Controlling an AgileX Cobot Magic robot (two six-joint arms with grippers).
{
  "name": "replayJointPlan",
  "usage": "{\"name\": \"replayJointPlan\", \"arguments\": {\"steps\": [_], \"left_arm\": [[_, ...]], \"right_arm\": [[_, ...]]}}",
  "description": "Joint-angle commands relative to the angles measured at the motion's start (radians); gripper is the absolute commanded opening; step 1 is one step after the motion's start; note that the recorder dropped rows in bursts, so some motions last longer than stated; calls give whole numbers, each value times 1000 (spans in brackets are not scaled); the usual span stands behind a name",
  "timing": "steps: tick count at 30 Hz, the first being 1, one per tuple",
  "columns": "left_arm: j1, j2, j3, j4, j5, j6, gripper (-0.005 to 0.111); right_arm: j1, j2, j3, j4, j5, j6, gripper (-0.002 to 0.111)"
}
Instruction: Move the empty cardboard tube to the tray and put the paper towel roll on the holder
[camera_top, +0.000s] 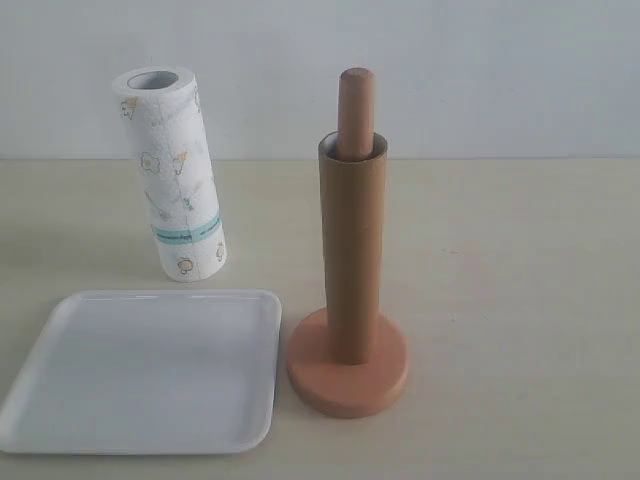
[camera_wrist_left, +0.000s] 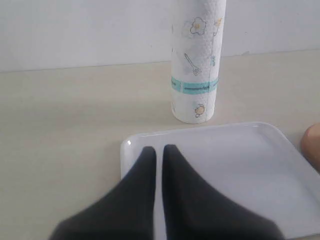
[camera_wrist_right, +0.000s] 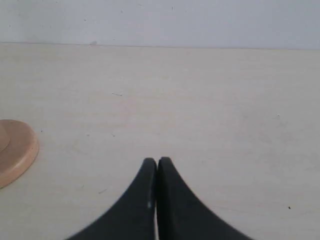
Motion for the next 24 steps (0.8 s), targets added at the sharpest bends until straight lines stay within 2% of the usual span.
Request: {"name": "replayJointPlan", "arguments": {"steps": [1, 9, 13, 18, 20, 24], "left_arm": [[2, -3, 3, 2, 0, -7, 4], [2, -3, 3, 2, 0, -7, 4], [2, -3, 3, 2, 0, -7, 4], [2, -3, 3, 2, 0, -7, 4], [2, -3, 3, 2, 0, -7, 4], [2, -3, 3, 2, 0, -7, 4]], "right_arm": [[-4, -4, -1, -9, -2, -12, 0], [-4, -4, -1, -20, -218, -47, 0], [-4, -4, -1, 3, -403, -3, 0], [-4, -4, -1, 9, -923, 121, 0], [-4, -4, -51, 2, -930, 152, 0], [-4, 23, -239, -44, -672, 227, 0]]}}
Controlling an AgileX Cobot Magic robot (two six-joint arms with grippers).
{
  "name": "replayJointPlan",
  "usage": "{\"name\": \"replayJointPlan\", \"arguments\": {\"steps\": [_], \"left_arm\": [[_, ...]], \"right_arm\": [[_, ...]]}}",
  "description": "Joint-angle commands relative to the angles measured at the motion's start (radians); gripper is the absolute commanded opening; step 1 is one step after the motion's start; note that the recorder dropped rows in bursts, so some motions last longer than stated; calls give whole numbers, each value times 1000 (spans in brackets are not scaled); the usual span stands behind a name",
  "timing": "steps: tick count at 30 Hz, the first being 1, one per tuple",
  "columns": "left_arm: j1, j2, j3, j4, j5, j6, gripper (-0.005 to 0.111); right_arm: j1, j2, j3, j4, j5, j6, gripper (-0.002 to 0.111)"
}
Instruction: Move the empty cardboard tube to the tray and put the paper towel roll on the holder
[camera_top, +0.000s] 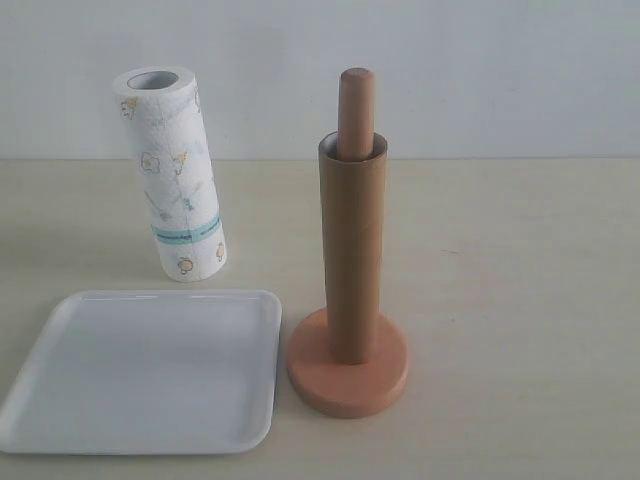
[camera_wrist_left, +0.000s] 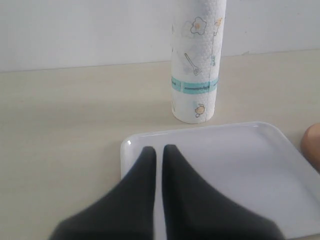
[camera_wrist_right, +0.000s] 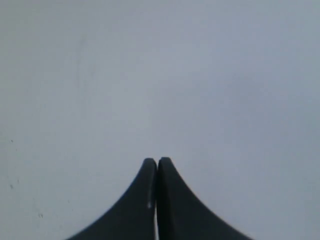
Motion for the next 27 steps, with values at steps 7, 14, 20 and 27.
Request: {"name": "replayJointPlan", "arguments": {"steps": [7, 14, 20, 27], "left_arm": [[2, -3, 3, 2, 0, -7, 4], [2, -3, 3, 2, 0, -7, 4], [2, -3, 3, 2, 0, -7, 4], [2, -3, 3, 2, 0, -7, 4]], "right_arm": [[-2, 255, -364, -78, 399, 239, 0], [-2, 492, -405, 77, 638, 207, 0], [163, 724, -412, 323, 646, -237, 0], [424, 988, -412, 358, 479, -450, 0]]}}
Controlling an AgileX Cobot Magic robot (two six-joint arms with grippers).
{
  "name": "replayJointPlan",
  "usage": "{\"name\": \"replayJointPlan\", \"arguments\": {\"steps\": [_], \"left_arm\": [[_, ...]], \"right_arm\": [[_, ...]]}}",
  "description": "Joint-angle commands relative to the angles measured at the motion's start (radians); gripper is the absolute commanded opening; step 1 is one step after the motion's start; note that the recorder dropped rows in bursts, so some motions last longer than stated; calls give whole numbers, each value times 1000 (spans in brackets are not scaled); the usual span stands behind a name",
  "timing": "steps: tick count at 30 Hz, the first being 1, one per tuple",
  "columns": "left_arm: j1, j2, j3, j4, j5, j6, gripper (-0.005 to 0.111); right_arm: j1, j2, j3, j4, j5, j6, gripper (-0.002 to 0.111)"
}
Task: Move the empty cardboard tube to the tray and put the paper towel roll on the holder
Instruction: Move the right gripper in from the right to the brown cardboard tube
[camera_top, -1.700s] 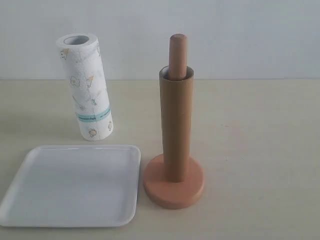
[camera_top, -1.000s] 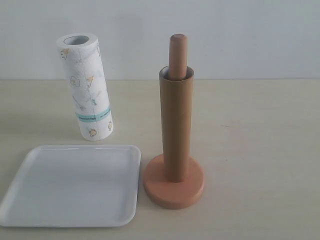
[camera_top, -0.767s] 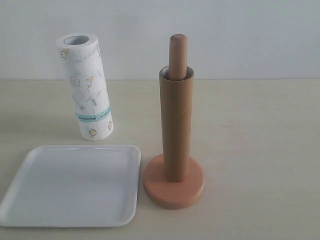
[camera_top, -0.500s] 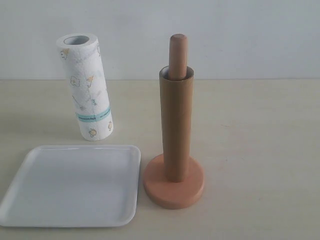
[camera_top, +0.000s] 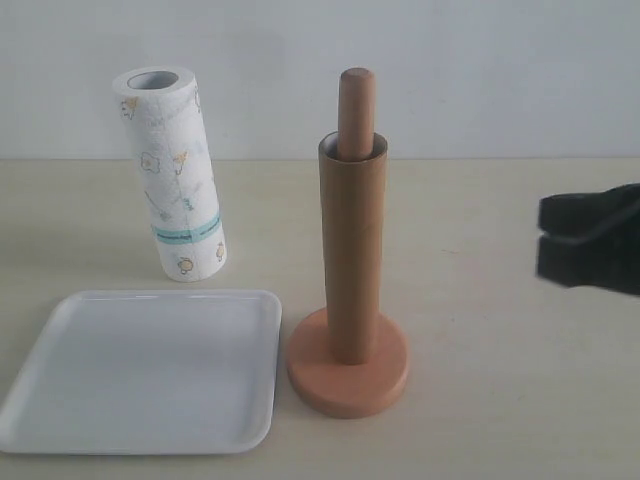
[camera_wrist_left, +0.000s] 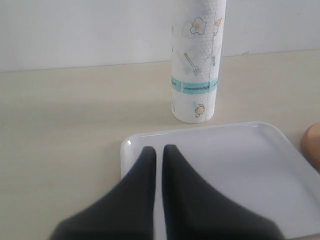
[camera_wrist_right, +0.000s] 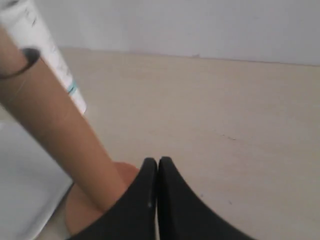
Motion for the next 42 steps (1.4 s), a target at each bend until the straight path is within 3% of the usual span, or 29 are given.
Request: {"name": "replayJointPlan", "arguments": {"steps": [1, 5, 9, 12, 21, 32, 42], "left_arm": [[2, -3, 3, 2, 0, -7, 4], [2, -3, 3, 2, 0, -7, 4], [2, -3, 3, 2, 0, -7, 4], [2, -3, 3, 2, 0, -7, 4], [2, -3, 3, 2, 0, -7, 4], [2, -3, 3, 2, 0, -7, 4], [2, -3, 3, 2, 0, -7, 4]], "right_arm": [[120, 163, -6, 6, -136, -76, 0], [166, 305, -6, -1, -249, -147, 18], [166, 421, -6, -1, -373, -153, 64], [166, 476, -6, -1, -397, -142, 89], [169, 527, -6, -5, -336, -133, 76], [368, 528, -6, -56, -483, -146, 86], [375, 582, -6, -20, -663, -135, 86]]}}
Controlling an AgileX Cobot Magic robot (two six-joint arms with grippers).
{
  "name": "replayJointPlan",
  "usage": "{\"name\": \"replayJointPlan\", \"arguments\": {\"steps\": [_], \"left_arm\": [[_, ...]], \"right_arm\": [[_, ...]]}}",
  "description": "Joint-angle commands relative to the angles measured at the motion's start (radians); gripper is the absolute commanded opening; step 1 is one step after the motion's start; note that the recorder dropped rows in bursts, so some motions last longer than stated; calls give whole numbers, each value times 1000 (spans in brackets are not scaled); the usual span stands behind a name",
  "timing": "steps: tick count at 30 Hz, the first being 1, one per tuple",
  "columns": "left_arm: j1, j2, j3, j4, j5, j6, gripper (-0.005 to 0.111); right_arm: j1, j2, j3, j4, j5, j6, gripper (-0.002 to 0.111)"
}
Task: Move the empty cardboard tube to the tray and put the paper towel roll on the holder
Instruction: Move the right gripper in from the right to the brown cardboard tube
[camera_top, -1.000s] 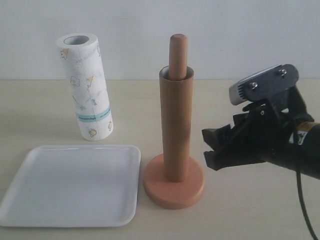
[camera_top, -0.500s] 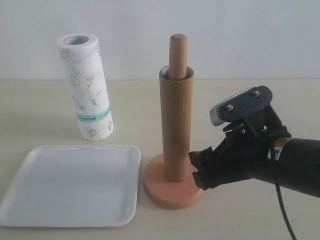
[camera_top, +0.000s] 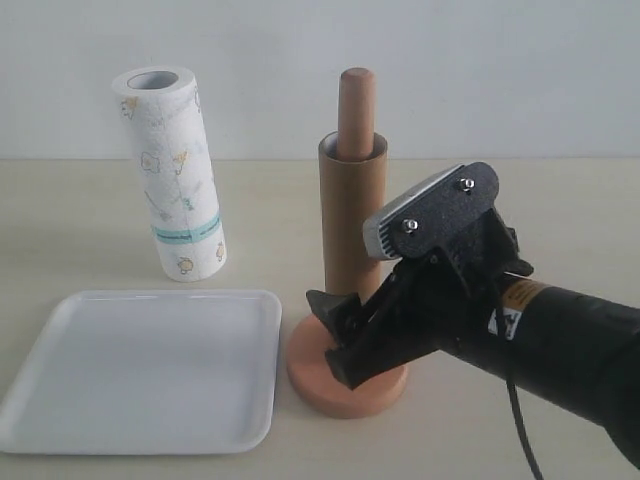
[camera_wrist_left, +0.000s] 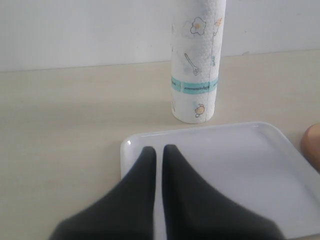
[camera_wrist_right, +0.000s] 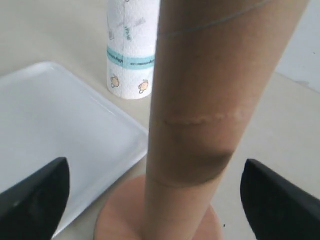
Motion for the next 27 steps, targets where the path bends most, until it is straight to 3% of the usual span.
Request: {"name": "replayJointPlan", "arguments": {"steps": [1, 11, 27], "left_arm": [[2, -3, 3, 0, 0, -7, 4], [2, -3, 3, 0, 0, -7, 4], [2, -3, 3, 0, 0, -7, 4]], "right_arm": [[0, 40, -4, 12, -110, 10, 86], [0, 154, -4, 43, -335, 43, 86], [0, 276, -4, 56, -486, 61, 86]]}}
